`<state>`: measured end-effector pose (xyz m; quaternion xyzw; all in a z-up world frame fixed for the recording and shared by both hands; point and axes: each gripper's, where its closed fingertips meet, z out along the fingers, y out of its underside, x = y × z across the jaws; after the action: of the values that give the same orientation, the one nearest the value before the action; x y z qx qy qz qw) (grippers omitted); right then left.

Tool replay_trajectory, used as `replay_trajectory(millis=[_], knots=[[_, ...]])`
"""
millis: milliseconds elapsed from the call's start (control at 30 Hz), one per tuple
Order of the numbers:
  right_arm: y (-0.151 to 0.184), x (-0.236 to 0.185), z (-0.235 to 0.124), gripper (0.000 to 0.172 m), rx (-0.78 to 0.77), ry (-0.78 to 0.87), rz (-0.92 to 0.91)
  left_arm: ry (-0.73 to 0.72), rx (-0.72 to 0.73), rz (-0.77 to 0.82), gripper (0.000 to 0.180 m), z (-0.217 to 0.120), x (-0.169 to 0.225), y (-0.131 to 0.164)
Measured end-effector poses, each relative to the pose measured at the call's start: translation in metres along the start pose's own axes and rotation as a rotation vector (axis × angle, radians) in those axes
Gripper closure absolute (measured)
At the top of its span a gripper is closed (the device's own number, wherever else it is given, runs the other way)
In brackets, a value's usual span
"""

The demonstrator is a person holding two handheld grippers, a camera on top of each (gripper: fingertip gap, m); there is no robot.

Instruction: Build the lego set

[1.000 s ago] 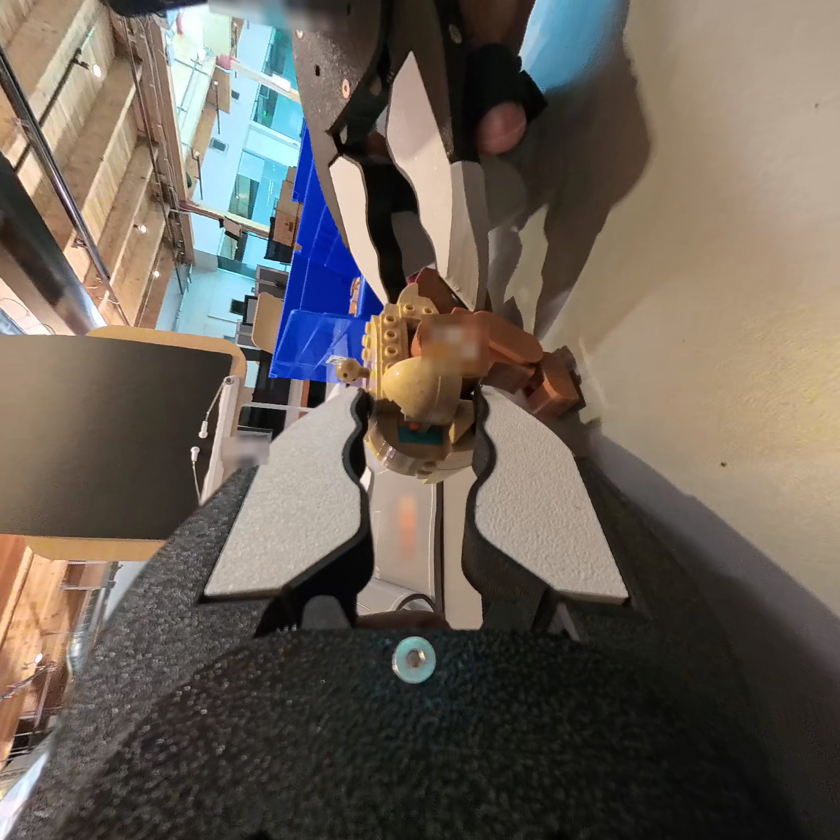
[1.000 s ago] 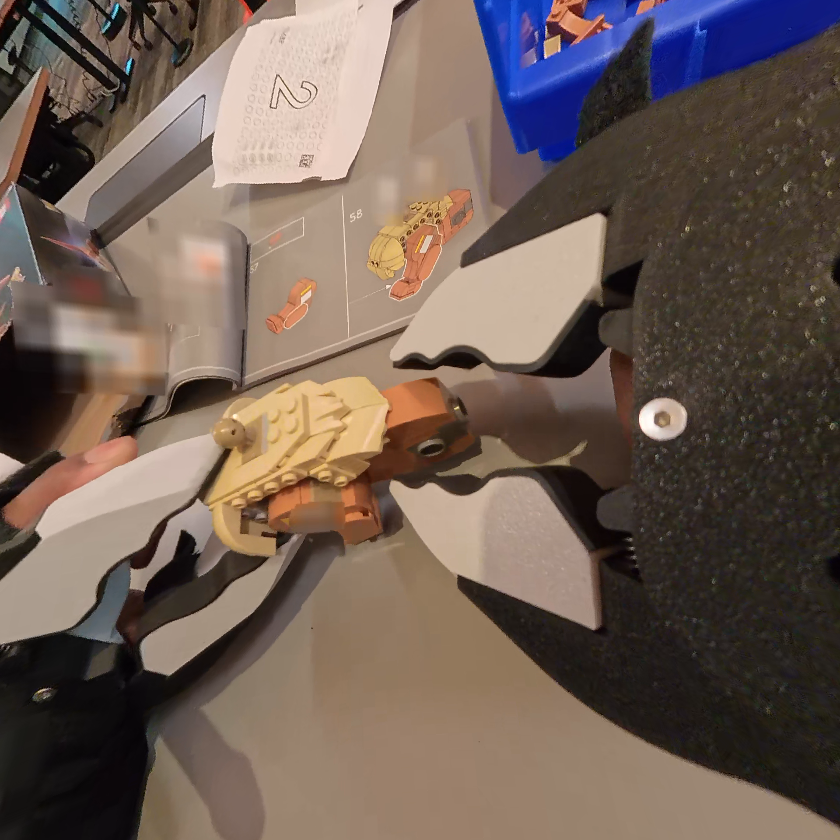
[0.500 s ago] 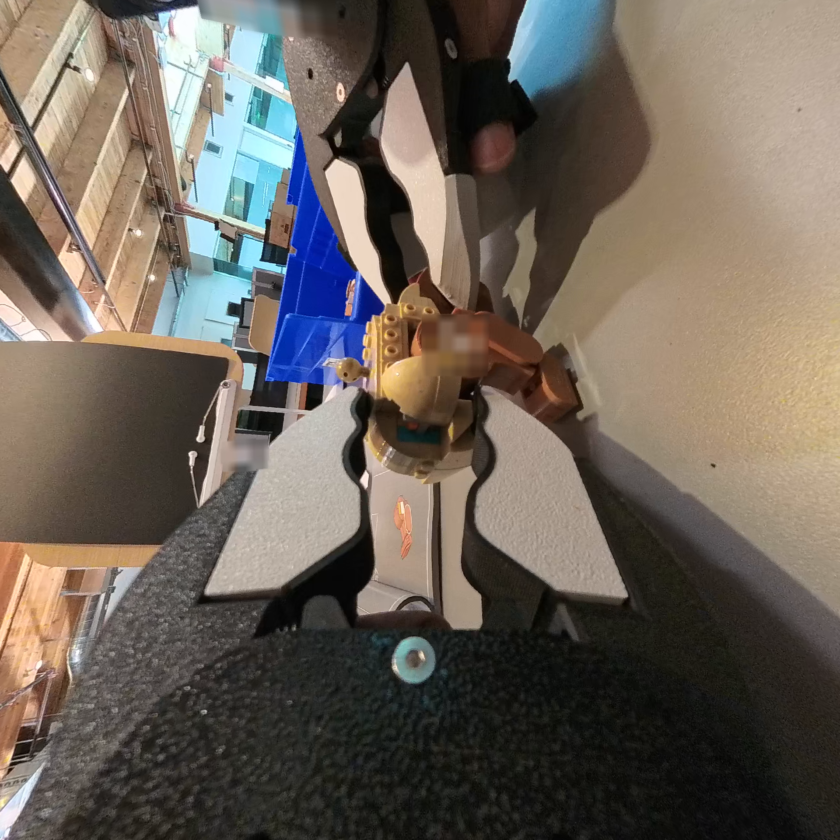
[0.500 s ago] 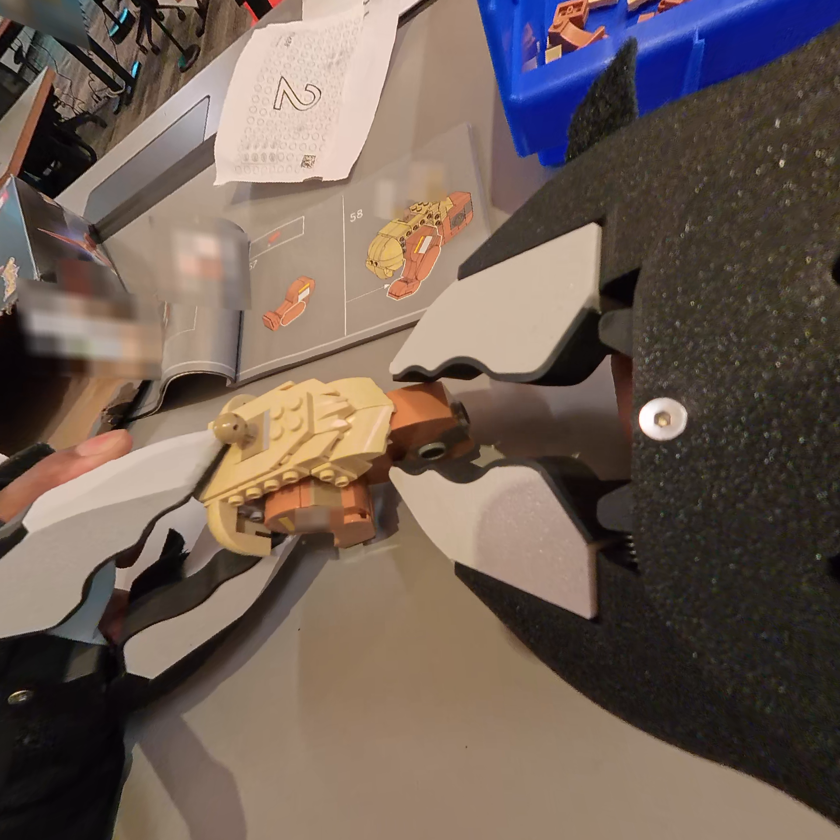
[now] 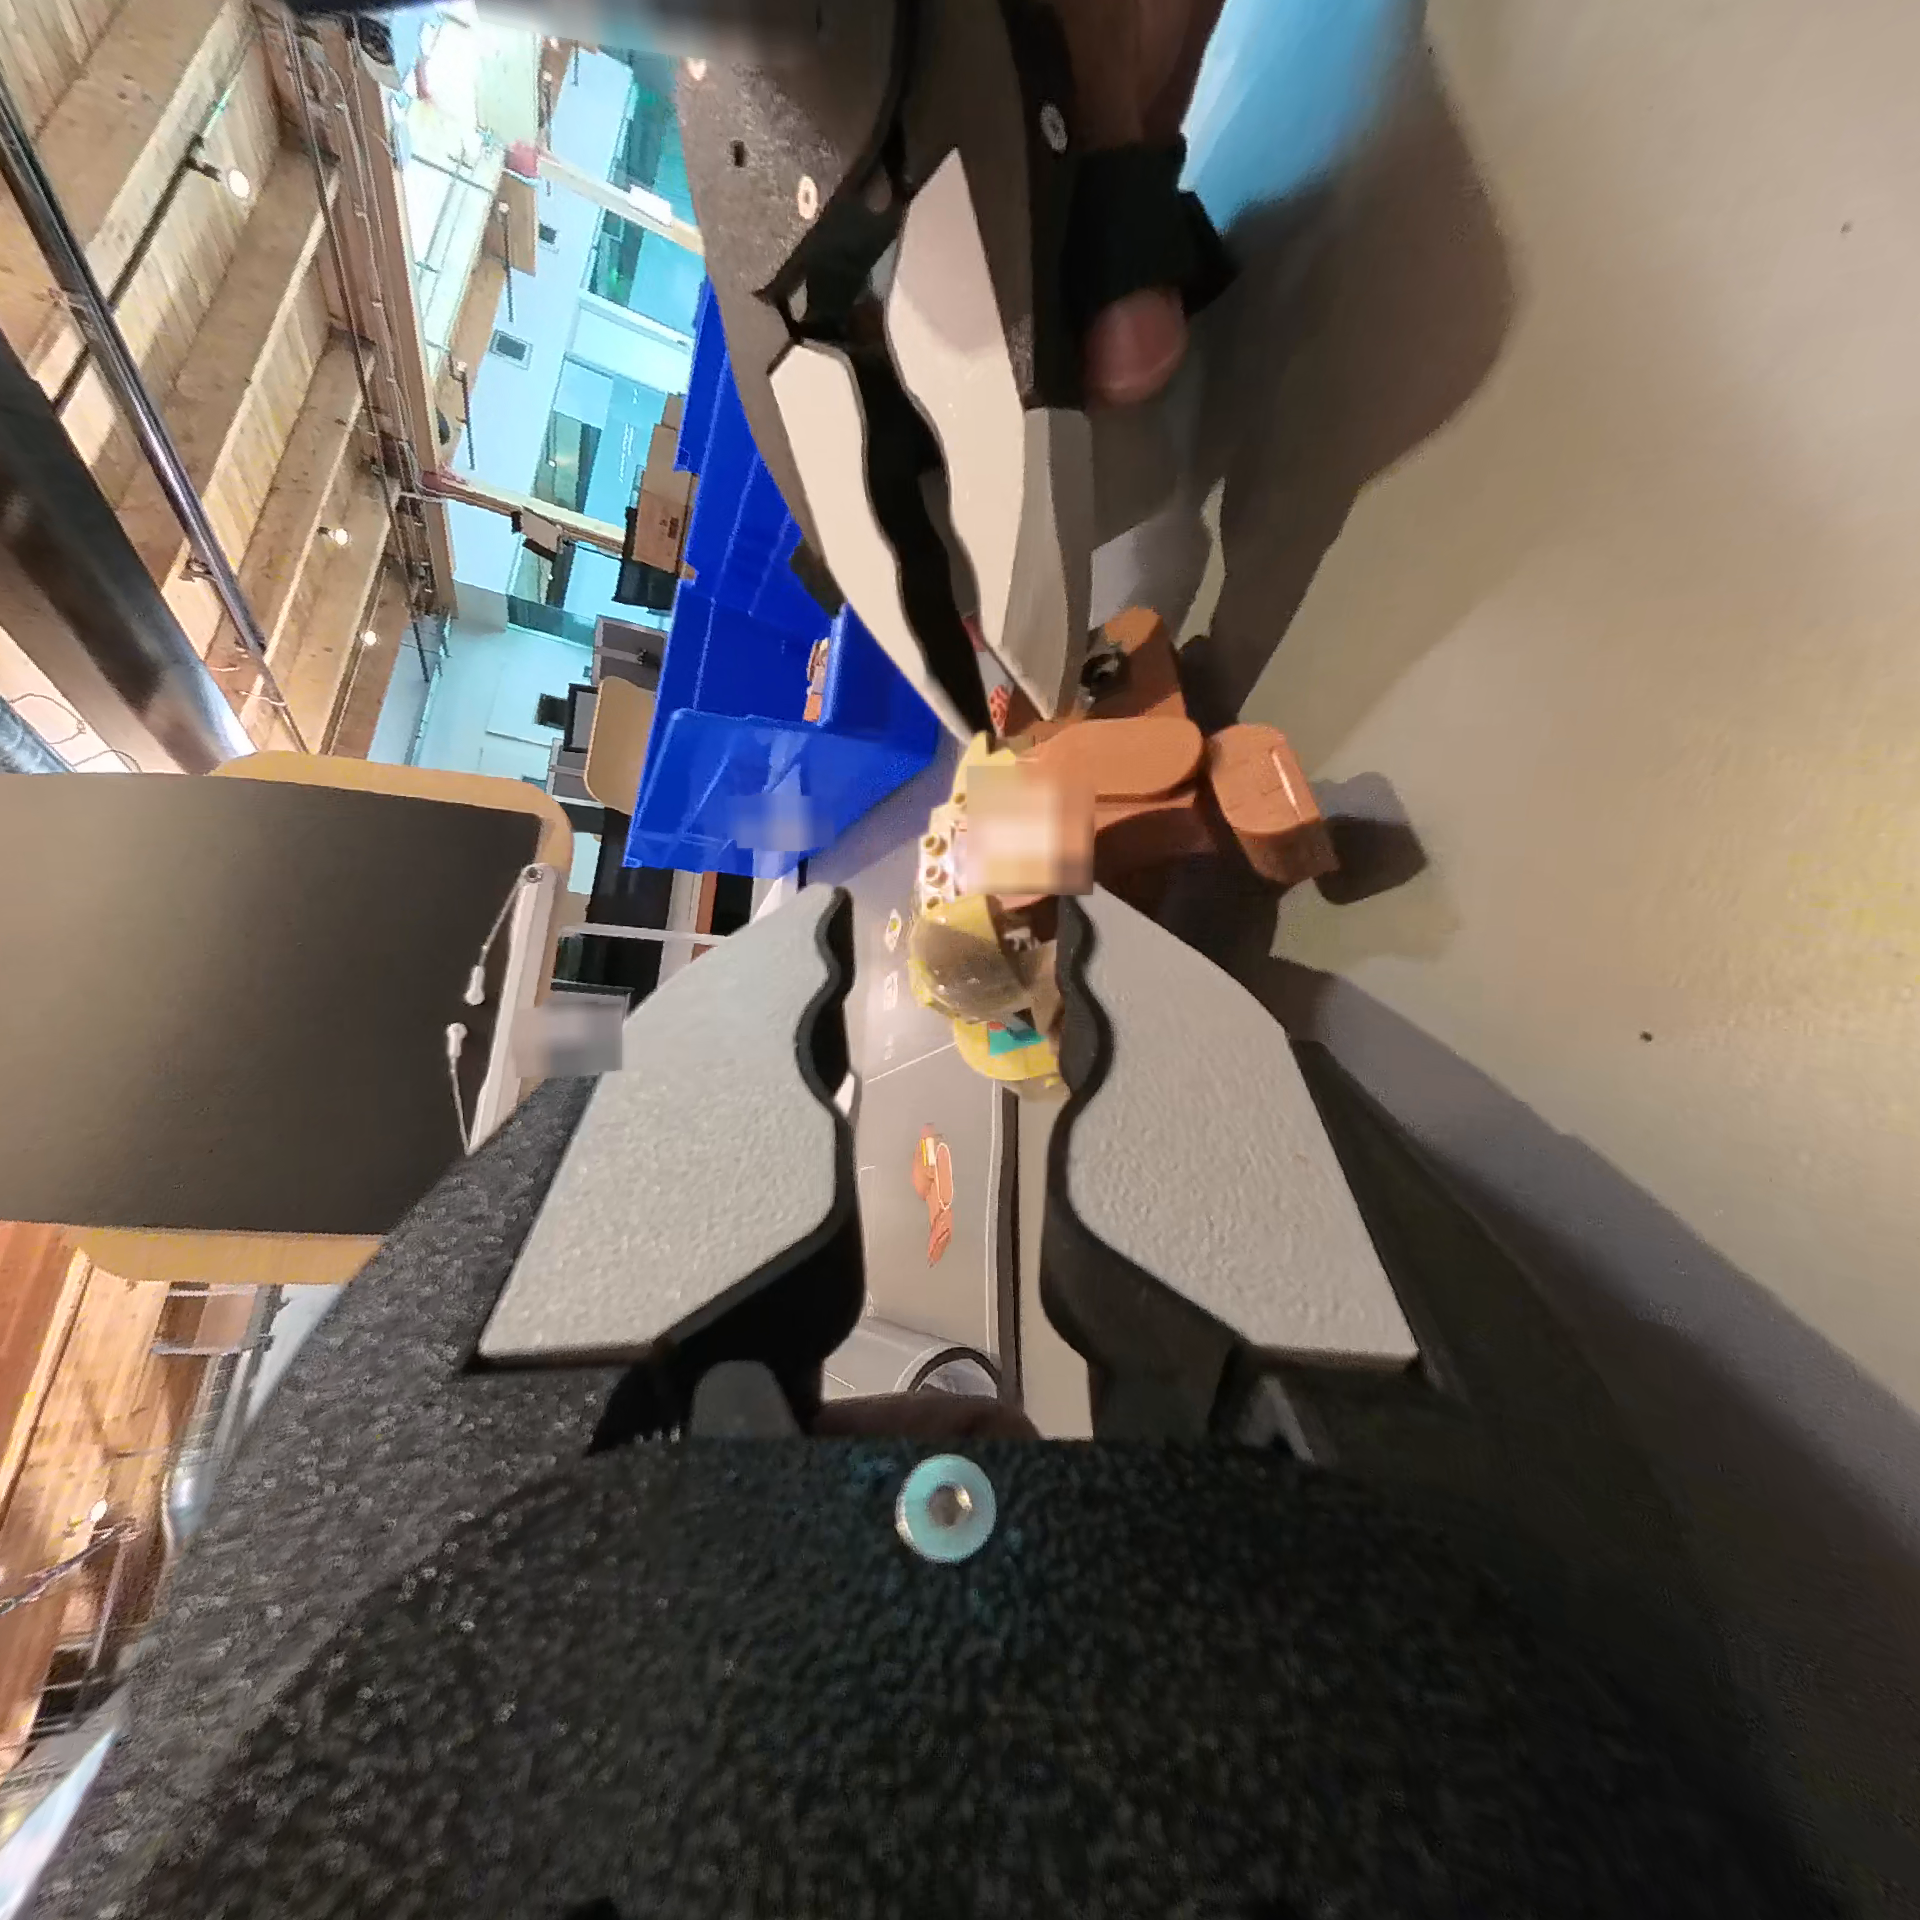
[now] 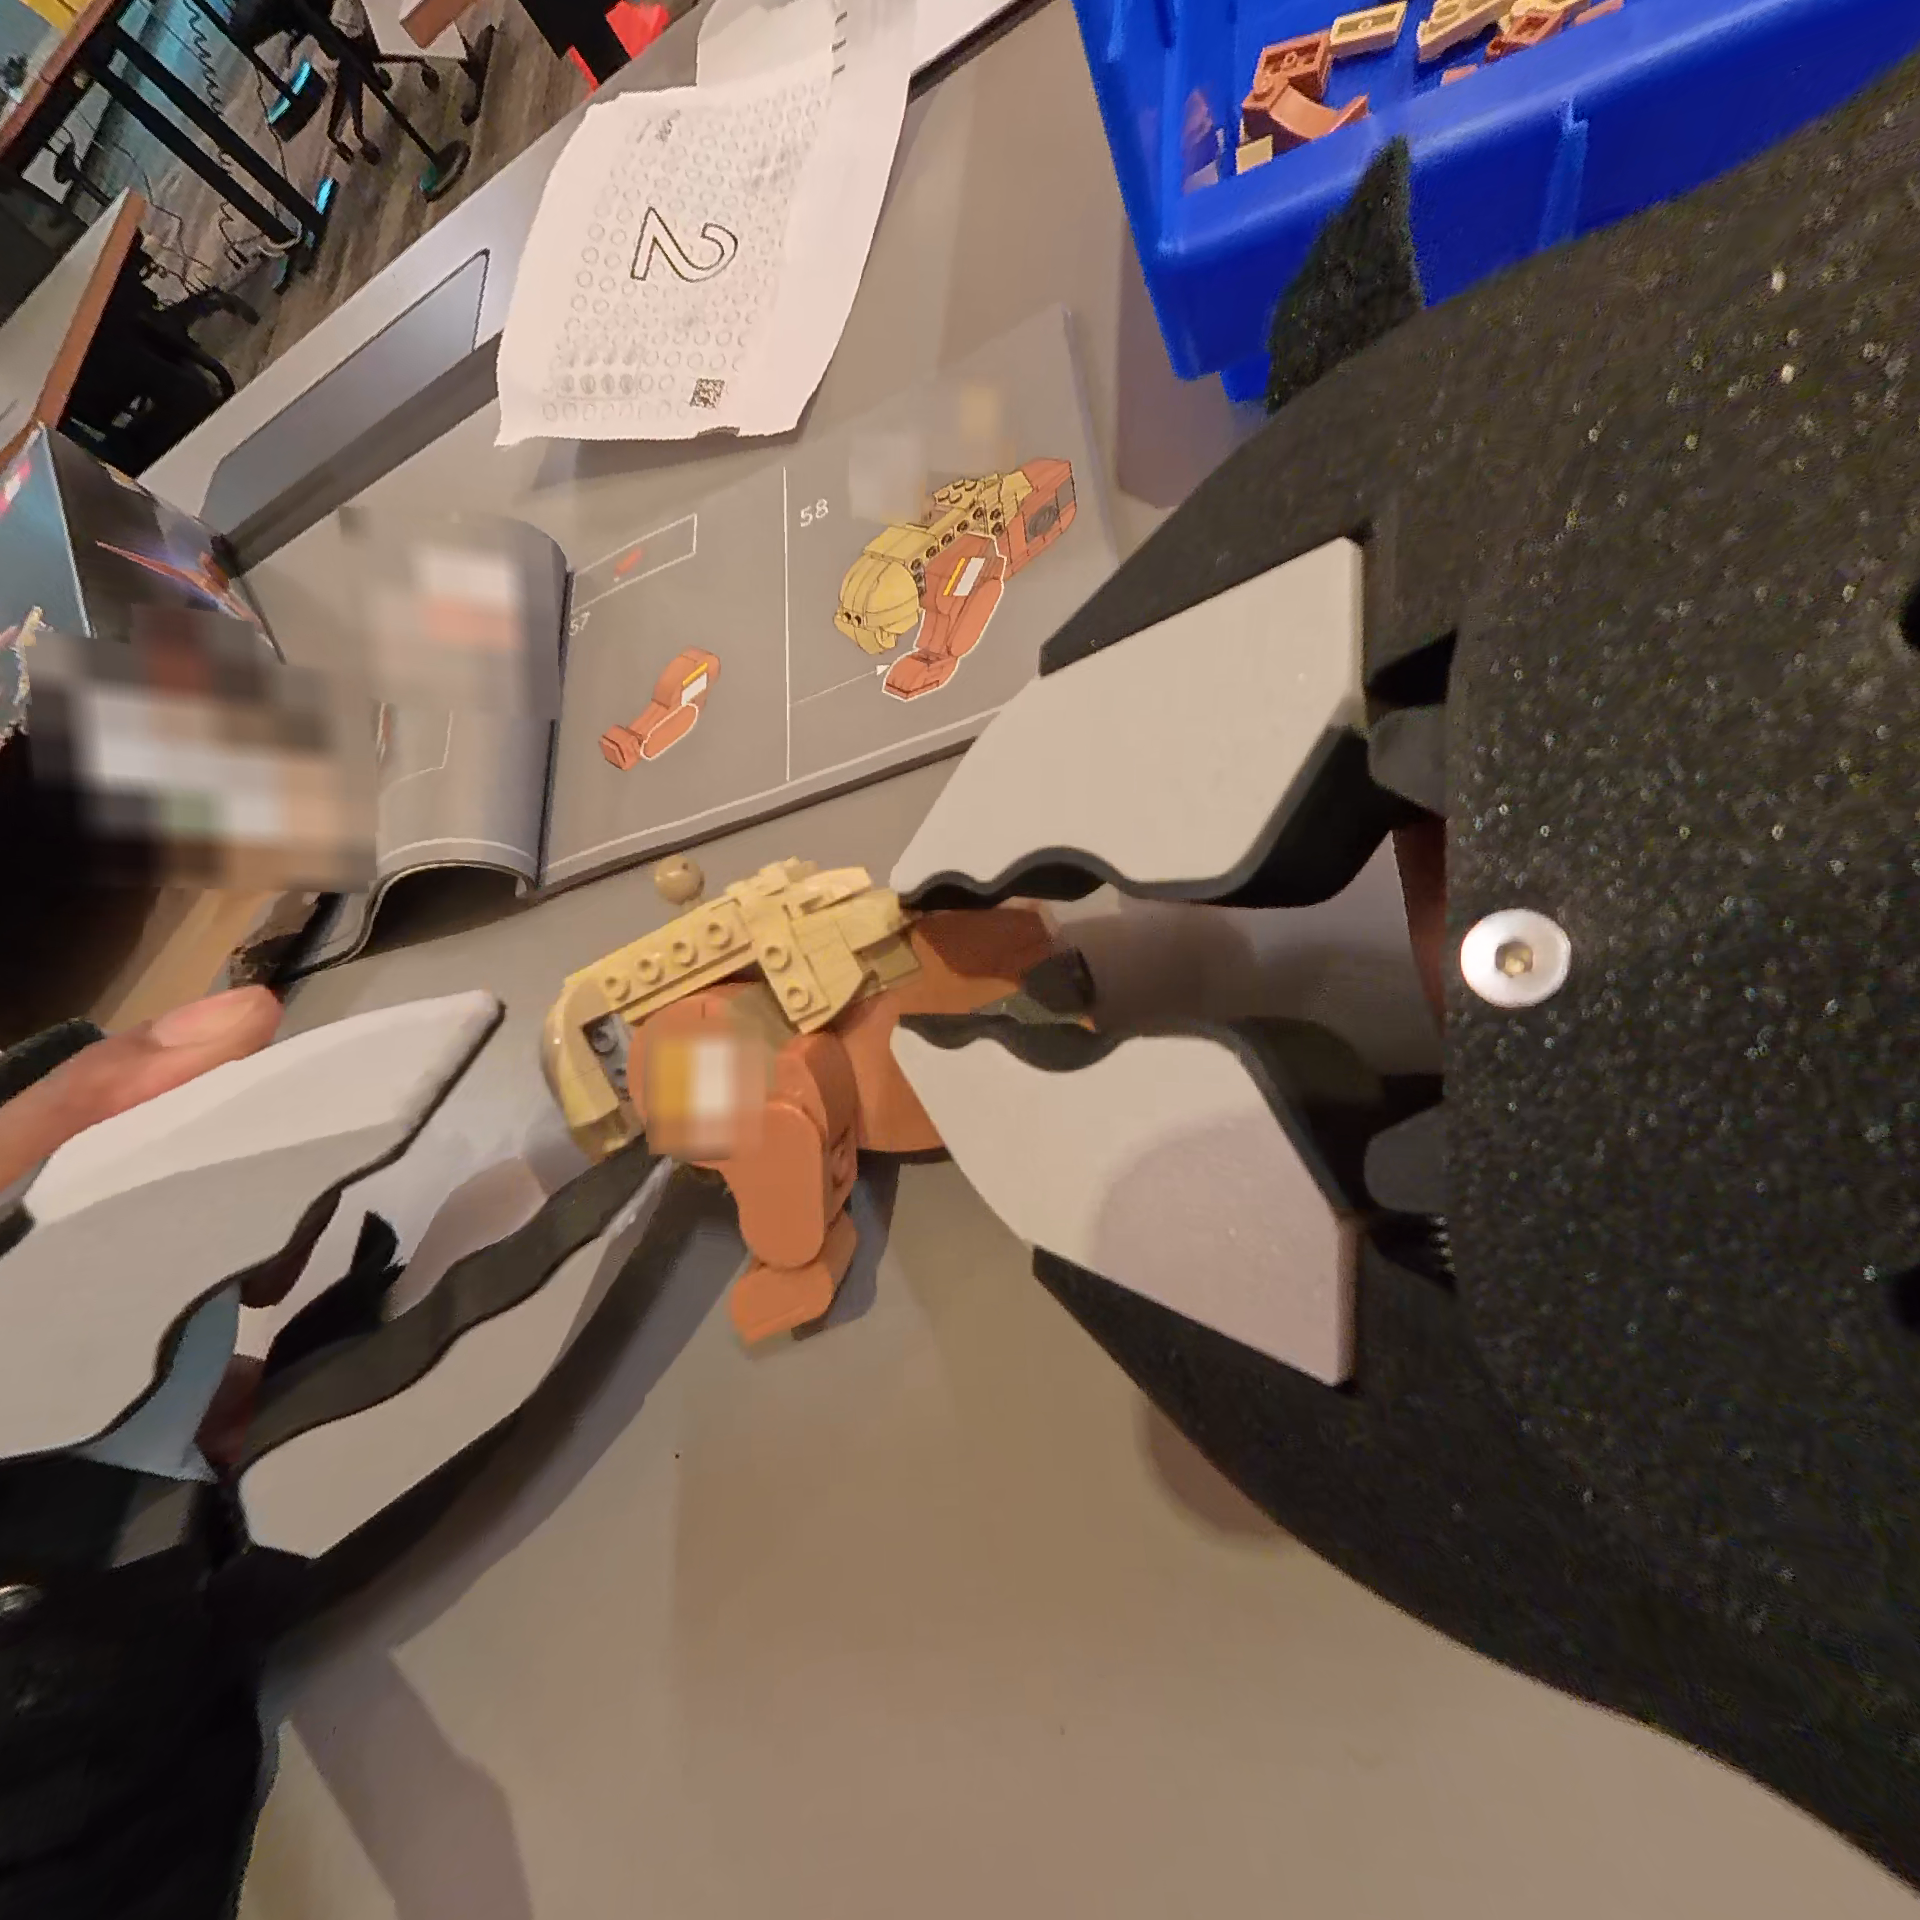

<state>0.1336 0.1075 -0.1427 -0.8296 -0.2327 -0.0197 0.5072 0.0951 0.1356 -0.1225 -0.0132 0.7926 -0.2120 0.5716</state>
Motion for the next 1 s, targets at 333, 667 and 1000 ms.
replay_trajectory(millis=[333,667,1000], knots=[[0.002,0.0,0.001,0.149,-0.013,0.006,-0.01,0.018,0.002,-0.133,0.143,-0.004,-0.006,0.009],[0.007,0.002,-0.001,0.144,-0.048,-0.003,0.082,0.287,0.05,-0.555,0.138,-0.011,0.01,0.018],[0.009,0.008,-0.019,0.141,0.002,-0.016,0.227,0.359,0.054,-0.837,0.135,-0.014,0.005,0.03]])
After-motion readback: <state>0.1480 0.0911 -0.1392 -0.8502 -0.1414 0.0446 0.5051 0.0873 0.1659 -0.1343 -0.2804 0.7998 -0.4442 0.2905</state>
